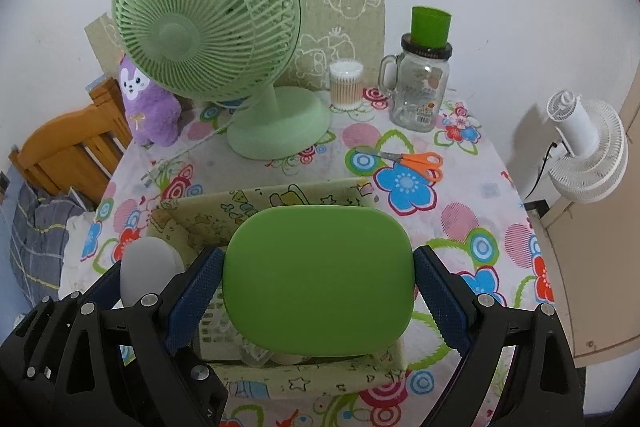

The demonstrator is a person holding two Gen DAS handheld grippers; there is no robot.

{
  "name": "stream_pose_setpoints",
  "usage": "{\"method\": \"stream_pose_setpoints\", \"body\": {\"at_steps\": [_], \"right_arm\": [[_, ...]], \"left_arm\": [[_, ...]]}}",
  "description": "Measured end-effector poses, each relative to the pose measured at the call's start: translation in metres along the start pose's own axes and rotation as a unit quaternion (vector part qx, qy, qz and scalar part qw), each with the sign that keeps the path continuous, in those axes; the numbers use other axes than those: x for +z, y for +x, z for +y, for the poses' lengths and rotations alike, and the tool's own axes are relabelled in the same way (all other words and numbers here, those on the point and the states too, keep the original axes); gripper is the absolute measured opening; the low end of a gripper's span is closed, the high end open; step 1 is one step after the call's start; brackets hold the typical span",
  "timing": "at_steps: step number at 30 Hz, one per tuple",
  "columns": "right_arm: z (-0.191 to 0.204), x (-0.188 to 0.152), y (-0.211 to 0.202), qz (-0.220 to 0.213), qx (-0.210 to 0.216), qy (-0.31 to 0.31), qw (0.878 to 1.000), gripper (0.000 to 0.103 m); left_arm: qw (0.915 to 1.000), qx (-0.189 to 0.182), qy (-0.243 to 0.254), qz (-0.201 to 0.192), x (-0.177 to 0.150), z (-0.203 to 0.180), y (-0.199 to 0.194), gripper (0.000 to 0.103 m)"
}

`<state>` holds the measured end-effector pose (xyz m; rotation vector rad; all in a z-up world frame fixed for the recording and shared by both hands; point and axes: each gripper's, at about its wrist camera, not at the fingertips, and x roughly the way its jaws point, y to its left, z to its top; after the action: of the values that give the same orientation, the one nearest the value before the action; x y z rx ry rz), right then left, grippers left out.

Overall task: Organize rigid objects
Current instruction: 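Carry the white object with the left tool while the right tool carries the green lid, then open the left tool dropping the white object while the right tool lowers the green lid into the box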

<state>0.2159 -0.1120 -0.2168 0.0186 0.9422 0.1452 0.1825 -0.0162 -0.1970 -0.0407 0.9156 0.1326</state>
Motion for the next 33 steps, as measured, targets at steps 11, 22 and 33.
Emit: {"method": "stream_pose_setpoints", "body": {"at_steps": [11,22,33], "right_arm": [[0.001,0.0,0.029,0.036,0.006,-0.018,0.999,0.095],[0.004,0.003,0.04,0.041,0.007,-0.025,0.999,0.095],[0.008,0.006,0.035,0.039,0.007,-0.027,0.999,0.095]], "left_arm": [[0.9994,-0.003,-0.001,0.035,-0.002,0.001,0.029,0.049],[0.998,-0.013,-0.006,0.062,0.001,0.005,0.045,0.05],[0.9992,-0.013,0.005,0.038,0.003,0.002,0.033,0.073]]}}
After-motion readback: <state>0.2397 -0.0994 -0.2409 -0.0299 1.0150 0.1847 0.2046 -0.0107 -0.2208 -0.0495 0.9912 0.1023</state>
